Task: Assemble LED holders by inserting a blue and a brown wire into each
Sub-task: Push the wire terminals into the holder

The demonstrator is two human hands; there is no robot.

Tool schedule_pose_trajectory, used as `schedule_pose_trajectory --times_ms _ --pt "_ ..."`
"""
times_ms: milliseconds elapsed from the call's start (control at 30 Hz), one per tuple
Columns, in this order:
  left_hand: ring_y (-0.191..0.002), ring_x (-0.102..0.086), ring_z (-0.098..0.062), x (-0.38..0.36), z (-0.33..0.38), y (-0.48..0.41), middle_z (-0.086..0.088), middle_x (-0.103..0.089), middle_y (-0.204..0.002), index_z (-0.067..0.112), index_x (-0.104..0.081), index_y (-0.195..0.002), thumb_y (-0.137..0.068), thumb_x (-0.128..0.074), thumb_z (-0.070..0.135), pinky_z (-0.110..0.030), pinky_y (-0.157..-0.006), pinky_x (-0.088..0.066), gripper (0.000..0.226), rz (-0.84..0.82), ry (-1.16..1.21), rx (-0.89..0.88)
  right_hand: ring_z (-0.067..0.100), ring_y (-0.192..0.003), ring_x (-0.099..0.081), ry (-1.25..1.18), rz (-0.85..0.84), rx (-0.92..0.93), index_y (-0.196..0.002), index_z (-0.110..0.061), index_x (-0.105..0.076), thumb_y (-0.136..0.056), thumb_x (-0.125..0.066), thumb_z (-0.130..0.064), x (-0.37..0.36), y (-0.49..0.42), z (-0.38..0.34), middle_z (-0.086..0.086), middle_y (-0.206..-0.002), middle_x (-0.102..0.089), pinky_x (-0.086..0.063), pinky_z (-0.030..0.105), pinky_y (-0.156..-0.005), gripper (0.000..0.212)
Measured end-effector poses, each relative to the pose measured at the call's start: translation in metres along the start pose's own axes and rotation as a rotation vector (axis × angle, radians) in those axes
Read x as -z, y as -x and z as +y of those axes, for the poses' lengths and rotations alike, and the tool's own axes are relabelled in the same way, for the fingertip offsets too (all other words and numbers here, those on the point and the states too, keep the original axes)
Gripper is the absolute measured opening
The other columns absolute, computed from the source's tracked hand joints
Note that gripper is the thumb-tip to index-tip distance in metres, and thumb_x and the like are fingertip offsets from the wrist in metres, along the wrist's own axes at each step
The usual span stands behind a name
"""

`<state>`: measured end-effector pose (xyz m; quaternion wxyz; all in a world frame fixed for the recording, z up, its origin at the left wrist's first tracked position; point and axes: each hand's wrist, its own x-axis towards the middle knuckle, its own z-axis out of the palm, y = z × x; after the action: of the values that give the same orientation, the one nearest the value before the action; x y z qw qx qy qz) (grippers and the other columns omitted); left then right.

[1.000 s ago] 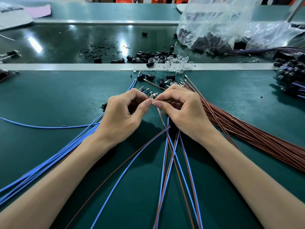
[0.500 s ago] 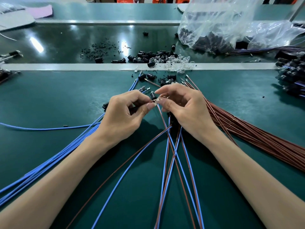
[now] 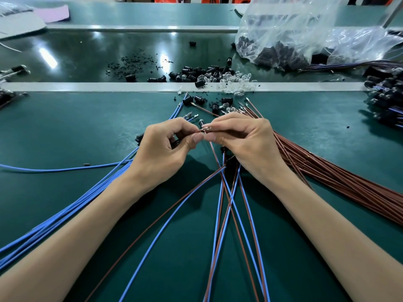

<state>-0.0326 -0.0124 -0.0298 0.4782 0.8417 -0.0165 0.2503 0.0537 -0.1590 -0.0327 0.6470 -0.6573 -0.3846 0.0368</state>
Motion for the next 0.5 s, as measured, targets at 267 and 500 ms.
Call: schedule_pose_trajectory --times_ms 267,500 --pt "-0.059 -0.053 0.002 -0.001 0.0015 0.0003 0.008 -0.059 -0.065 0.018 -0.063 -0.08 -0.085 -0.063 0.015 -0.009 -0.059 -0.04 0.006 -0.004 0.018 0.023 0.008 -0.082 -0.064 0.062 -0.005 0.04 -0.101 -0.01 -0.069 -0.072 -0.077 -0.002 0.0001 -0.0005 0.001 0.002 -0.088 -0.068 -0.051 0.019 -0.078 0.031" --pt "-0.06 -0.053 -0.007 0.0004 0.0013 0.0005 0.008 -0.059 -0.065 0.019 -0.063 -0.081 -0.086 -0.064 0.013 -0.015 -0.056 -0.042 0.008 -0.007 -0.007 0.017 0.004 -0.081 -0.063 0.18 -0.051 0.122 -0.099 -0.002 -0.072 -0.073 -0.077 -0.006 0.0029 -0.0007 0.0031 0.0 -0.088 -0.068 -0.05 0.019 -0.077 0.027"
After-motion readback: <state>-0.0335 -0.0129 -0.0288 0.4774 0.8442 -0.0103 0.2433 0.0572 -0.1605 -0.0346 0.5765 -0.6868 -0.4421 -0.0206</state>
